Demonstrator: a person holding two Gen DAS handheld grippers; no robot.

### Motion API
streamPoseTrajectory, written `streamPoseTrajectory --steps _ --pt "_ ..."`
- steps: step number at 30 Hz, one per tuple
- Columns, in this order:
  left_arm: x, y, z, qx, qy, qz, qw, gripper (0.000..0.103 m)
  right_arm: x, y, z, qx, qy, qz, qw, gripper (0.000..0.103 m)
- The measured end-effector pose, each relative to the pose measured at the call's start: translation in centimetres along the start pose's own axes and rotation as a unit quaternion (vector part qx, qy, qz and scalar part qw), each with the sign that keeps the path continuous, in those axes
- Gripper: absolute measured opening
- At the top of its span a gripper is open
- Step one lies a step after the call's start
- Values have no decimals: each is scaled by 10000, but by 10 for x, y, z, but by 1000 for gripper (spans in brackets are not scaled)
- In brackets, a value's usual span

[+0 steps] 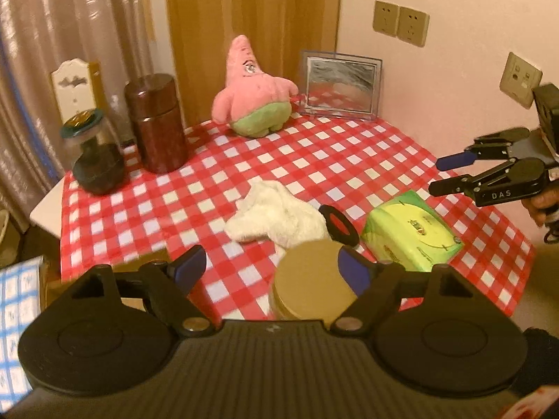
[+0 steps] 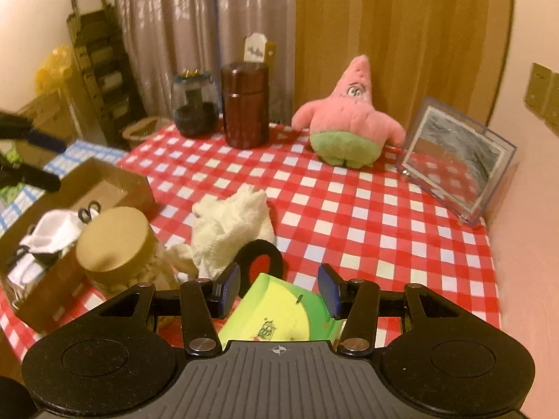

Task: Organize soft objects
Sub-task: 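Move both open tools back over the table items, then grasp the black-and-red ear pad with the right tool and lift it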

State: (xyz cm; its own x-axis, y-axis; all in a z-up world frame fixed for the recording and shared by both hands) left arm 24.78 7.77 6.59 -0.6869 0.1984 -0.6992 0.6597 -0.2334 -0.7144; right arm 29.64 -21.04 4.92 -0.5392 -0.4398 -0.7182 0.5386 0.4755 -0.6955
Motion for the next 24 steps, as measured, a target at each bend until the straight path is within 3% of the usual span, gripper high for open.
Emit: streamPoseTrajectory --steps 6,16,20,24 --pt "-22 29 -6 24 509 -106 9986 81 -10 31 14 -270 -95 -326 9991 50" --pt "-46 90 -24 295 358 -653 9968 81 -25 85 30 -720 -118 -976 9925 50" --pt "-52 113 -27 400 338 -863 9949 81 -28 105 34 -960 -117 -1238 9876 63" --pt "-55 133 -28 444 453 -1012 9928 82 -31 118 34 -1102 -253 -1326 9847 68"
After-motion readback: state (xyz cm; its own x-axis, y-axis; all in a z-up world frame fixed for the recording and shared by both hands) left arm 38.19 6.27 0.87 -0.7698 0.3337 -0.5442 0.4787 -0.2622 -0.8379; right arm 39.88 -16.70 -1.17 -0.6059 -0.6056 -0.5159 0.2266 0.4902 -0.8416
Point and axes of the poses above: each gripper's, at about its wrist camera, not at the fingertips, and y roughly the way its jaws point, z to its right, x to its underside, the point moved 4 cm from there along y, roughly the way its jaws point, and after that the axes turned 4 degrees about -y, right-handed, at the moved point
